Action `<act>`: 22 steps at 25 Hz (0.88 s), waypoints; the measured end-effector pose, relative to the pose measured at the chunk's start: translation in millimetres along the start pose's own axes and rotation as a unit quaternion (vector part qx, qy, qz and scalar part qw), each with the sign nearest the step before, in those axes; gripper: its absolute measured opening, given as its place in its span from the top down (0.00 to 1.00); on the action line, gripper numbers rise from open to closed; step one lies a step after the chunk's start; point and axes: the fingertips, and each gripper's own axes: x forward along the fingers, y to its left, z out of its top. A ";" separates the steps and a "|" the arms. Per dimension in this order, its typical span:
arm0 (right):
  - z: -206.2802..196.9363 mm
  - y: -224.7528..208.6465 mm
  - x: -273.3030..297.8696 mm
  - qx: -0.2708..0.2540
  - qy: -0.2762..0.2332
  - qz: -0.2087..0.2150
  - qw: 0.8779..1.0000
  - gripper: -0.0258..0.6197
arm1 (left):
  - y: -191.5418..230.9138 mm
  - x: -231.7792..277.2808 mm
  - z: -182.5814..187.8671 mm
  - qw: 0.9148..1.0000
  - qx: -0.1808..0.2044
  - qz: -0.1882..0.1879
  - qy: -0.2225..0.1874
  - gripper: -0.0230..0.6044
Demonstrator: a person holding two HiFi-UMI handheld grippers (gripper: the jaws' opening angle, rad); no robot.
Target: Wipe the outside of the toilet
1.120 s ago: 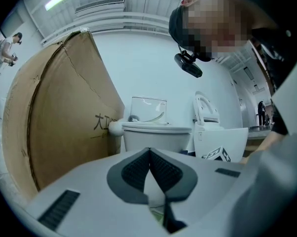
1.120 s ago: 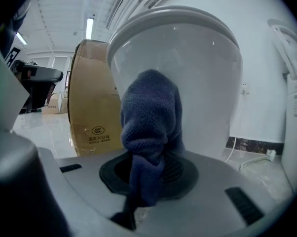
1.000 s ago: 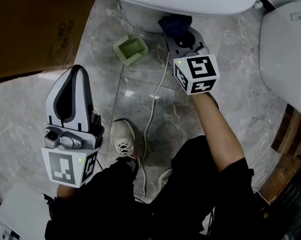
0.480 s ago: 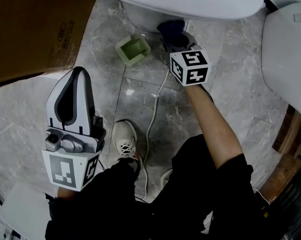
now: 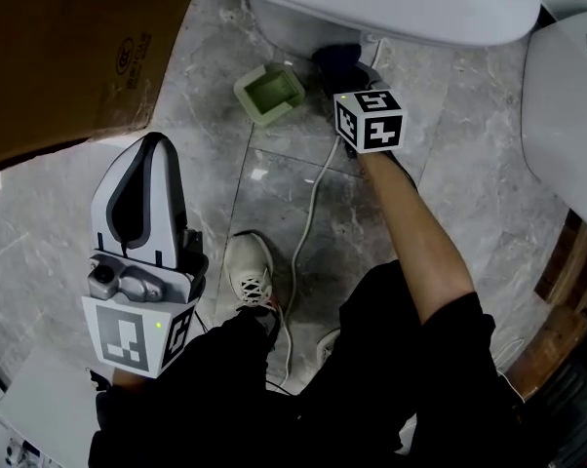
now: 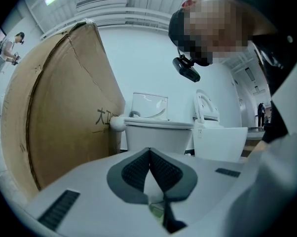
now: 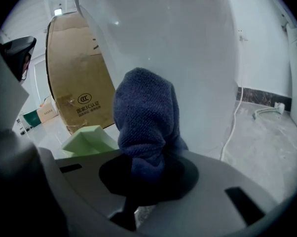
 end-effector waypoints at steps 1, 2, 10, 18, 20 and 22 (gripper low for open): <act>-4.6 -1.0 3.5 0.002 0.010 0.003 1.000 0.86 | 0.2 0.5 -1.2 1.000 -0.001 0.000 0.001 0.97; -9.1 -1.6 7.2 0.004 0.020 0.008 1.000 0.86 | 0.7 0.8 -2.1 1.000 -0.002 0.000 0.002 0.97; -28.7 -3.2 22.8 0.016 0.081 0.018 0.996 0.86 | 0.6 4.0 -7.3 1.000 -0.006 -0.004 0.006 0.97; -34.3 -0.8 14.5 -0.009 0.105 0.020 0.994 0.86 | -4.0 0.4 -4.0 1.000 -0.013 -0.003 0.001 0.97; -33.0 3.0 0.6 -0.018 0.094 0.023 0.995 0.86 | -9.9 -1.1 -2.0 1.000 -0.014 -0.005 -0.002 0.97; -28.2 8.2 -16.3 -0.030 0.079 0.029 0.996 0.86 | -17.9 -2.5 1.0 1.000 -0.014 -0.012 -0.006 0.97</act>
